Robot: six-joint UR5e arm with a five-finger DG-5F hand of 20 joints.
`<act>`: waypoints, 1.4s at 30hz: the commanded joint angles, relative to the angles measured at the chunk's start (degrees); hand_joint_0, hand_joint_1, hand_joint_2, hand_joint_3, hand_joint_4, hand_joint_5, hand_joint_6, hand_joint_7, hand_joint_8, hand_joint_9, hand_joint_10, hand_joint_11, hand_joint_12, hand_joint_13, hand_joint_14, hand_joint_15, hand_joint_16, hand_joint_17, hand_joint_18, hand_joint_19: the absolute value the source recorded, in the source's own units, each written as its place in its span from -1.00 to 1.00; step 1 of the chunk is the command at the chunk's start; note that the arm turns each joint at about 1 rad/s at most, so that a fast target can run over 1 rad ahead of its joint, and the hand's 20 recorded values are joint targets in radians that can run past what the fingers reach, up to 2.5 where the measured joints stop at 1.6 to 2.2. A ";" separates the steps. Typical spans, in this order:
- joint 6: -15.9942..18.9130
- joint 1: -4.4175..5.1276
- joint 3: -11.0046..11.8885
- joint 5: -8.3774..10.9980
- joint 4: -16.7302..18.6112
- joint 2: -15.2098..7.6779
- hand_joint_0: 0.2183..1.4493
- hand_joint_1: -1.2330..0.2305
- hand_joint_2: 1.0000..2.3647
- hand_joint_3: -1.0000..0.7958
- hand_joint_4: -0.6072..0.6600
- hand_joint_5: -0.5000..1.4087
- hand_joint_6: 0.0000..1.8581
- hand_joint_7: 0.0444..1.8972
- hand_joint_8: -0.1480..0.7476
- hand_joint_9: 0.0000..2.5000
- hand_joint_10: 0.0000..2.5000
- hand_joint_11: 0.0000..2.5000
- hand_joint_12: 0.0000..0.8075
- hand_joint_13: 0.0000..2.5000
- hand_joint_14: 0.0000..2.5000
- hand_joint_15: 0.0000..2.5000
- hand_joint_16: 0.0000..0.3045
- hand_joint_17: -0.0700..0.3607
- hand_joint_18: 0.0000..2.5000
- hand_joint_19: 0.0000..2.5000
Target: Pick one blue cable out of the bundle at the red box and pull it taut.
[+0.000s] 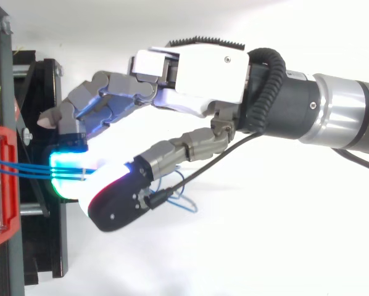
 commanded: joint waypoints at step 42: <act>0.02 0.26 0.09 0.09 -0.01 0.08 0.02 -0.41 -1.00 -0.44 -0.10 -0.72 0.03 0.15 -0.02 -0.57 -0.99 -0.75 -0.10 -0.79 -1.00 -0.96 -0.64 -0.10 -0.74 -0.97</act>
